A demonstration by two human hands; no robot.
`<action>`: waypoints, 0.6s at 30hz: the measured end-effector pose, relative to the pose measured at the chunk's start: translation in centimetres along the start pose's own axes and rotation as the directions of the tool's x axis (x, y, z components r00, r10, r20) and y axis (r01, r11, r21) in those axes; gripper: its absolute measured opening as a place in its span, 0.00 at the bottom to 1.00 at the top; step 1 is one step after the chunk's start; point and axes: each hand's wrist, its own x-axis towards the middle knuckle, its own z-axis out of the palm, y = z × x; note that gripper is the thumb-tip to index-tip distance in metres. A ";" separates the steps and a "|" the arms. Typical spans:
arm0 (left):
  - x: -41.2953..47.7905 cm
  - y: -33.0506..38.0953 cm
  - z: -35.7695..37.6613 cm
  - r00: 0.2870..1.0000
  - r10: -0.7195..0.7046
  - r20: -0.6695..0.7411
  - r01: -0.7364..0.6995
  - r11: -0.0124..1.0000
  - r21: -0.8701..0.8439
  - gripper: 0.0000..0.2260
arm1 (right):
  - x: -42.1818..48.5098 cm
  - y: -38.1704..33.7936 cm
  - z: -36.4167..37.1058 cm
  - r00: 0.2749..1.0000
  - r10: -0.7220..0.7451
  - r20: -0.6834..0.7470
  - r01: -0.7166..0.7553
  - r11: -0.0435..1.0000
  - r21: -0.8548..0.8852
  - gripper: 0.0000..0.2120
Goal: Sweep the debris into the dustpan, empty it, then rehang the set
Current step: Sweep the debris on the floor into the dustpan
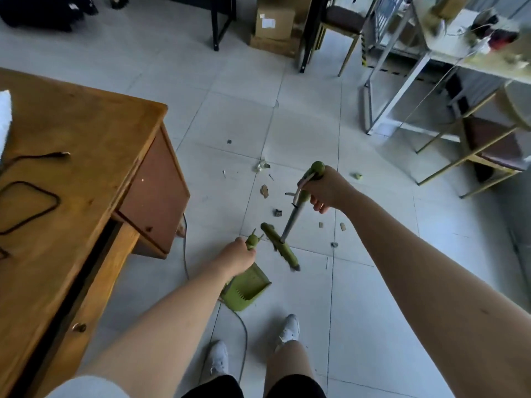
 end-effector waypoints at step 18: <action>5.9 13.3 9.2 0.965 -0.261 -0.035 0.262 0.964 0.051 0.13 | 9.6 8.2 -11.8 0.988 -0.013 0.153 -0.004 0.994 0.105 0.09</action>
